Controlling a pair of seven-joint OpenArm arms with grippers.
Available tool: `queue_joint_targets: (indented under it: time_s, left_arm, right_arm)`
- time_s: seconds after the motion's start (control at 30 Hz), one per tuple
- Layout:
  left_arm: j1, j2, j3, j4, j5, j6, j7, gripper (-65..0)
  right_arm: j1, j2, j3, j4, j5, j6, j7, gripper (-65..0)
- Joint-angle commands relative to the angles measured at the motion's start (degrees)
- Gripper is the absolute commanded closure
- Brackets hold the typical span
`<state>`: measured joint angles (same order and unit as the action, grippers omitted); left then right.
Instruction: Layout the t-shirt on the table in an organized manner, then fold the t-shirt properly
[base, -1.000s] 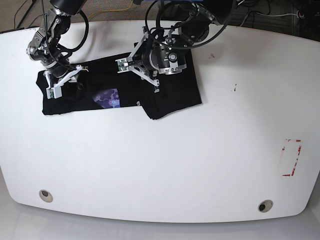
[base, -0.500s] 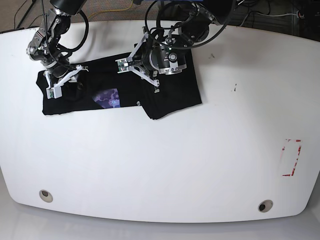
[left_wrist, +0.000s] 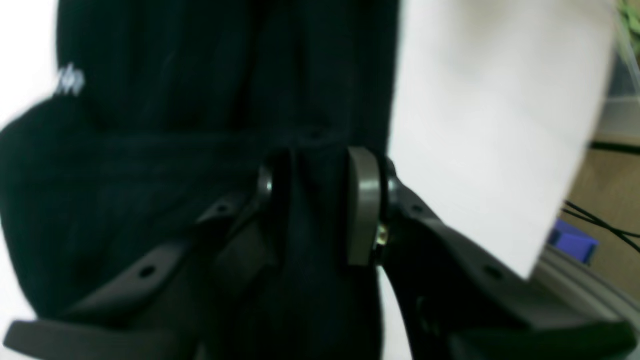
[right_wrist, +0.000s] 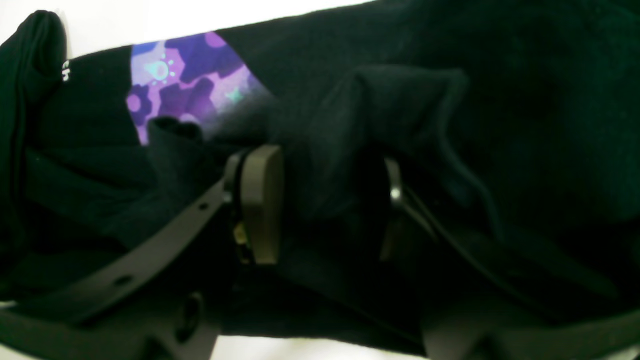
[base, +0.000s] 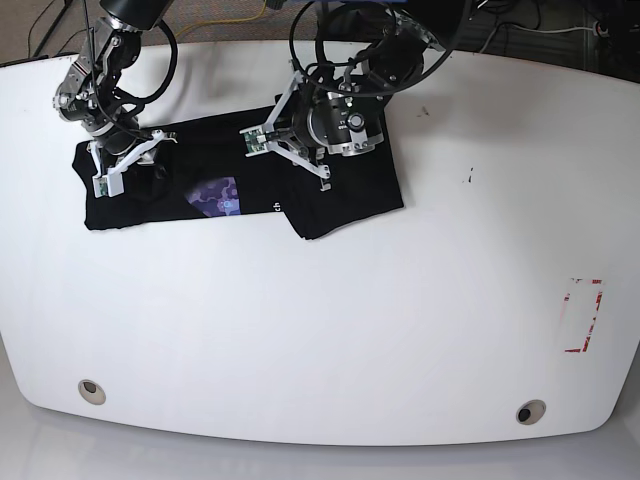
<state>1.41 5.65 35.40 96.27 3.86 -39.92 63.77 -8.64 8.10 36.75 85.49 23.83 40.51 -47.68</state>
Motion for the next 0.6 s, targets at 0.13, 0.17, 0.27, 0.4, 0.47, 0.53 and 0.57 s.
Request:
queue_joint_targets:
  time_s: [0.13,0.17,0.27,0.4,0.47,0.53,0.57]
  left_arm:
    - [-0.57,0.72,-1.33,2.24,-0.47,-0.03,-0.60,-16.5]
    - [-0.66,0.72,-1.33,2.24,-0.47,-0.03,-0.60,-16.5]
    - [-0.66,0.72,-1.51,2.24,-0.47,-0.03,-0.60,-16.5]
    - [-0.57,0.72,-1.51,2.24,-0.47,-0.03,-0.60,-16.1]
    - [-0.57,0.72,-1.51,2.24,-0.47,-0.03,-0.60,-13.6]
    - [-0.57,0.72,-1.51,2.24,-0.47,-0.03,-0.60,-8.6]
    - [-0.57,0.72,-1.51,2.24,-0.47,-0.03,-0.60,-7.4]
  right_arm:
    - [-0.72,-0.05,-0.14,-0.44,-3.48,-0.51,-4.58,-24.6]
    - [-0.72,-0.05,-0.14,-0.44,-3.48,-0.51,-4.58,-24.6]
    - [-0.63,-0.05,-0.14,-0.44,-3.48,-0.51,-4.58,-24.6]
    - [-0.54,-0.05,-0.14,-0.44,-3.48,-0.51,-4.58,-24.6]
    - [-0.45,-0.05,-0.14,-0.44,-3.48,-0.51,-4.58,-24.6]
    - [-0.45,-0.05,-0.14,-0.44,-3.48,-0.51,-4.58,-24.6]
    - [-0.45,-0.05,-0.14,-0.44,-3.48,-0.51,-4.58,-24.6]
